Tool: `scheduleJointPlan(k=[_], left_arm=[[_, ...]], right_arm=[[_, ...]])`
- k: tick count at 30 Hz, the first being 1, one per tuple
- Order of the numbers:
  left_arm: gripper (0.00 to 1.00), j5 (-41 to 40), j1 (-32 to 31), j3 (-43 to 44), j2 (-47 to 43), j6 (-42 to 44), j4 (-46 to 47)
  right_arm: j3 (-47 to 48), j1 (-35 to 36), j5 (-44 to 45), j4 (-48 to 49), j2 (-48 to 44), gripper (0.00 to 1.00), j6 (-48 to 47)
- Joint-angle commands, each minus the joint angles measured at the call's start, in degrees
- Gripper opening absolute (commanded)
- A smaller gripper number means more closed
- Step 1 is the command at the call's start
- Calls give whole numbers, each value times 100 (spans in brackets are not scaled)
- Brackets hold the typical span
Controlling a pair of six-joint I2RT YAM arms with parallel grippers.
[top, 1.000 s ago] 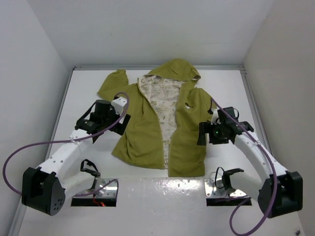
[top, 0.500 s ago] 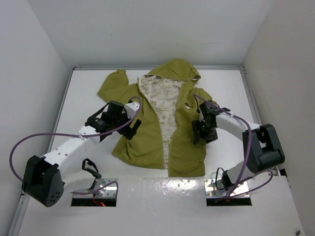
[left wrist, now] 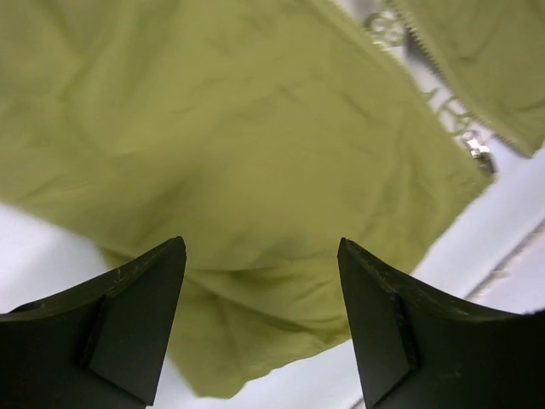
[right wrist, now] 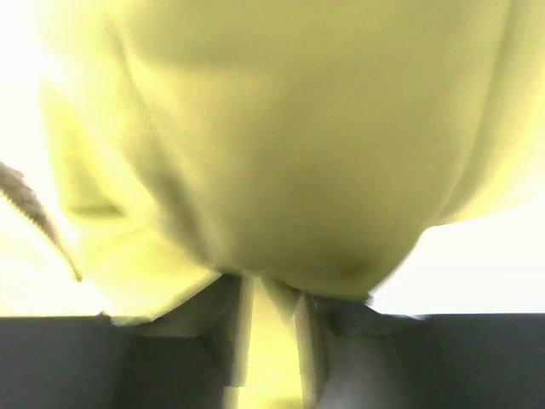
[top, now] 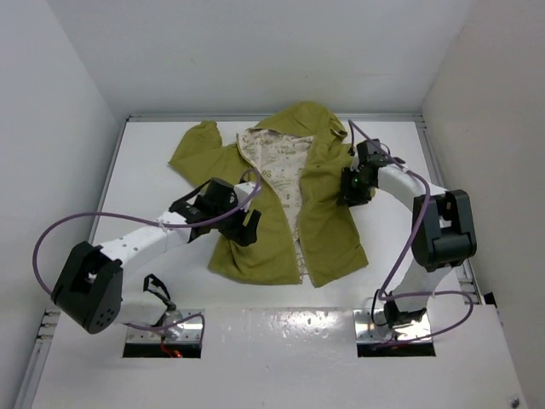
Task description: Zip up the jacket
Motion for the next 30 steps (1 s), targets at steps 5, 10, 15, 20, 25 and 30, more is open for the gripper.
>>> scheduleJointPlan(k=[5,10,15,20,25,30], left_arm=[[71,-612,-1061,450,295,-207,533],[70,-1245,-1810,636,498,-154,165],[61,-1869,-2223,495,1032,-276,164],[52,-2064,-2277,618,1464,-329,49],[37,-2064,-2338,618,1526,-224,102],[0,-1932,-2338,566,1526,-118,155]], right_arm=[[-496,-146,-819,-502,-1452,72,-855],[-1299,-128,-1495,-413,-2608,68,-909],[-1597,-102,-2190,-731,-3240,65,-707],[-1809,-110,-2674,-731,-3487,65,-856],[-1914,-110,-2903,-652,-3488,66,-917],[-2011,-102,-3140,-450,-3400,66,-899]])
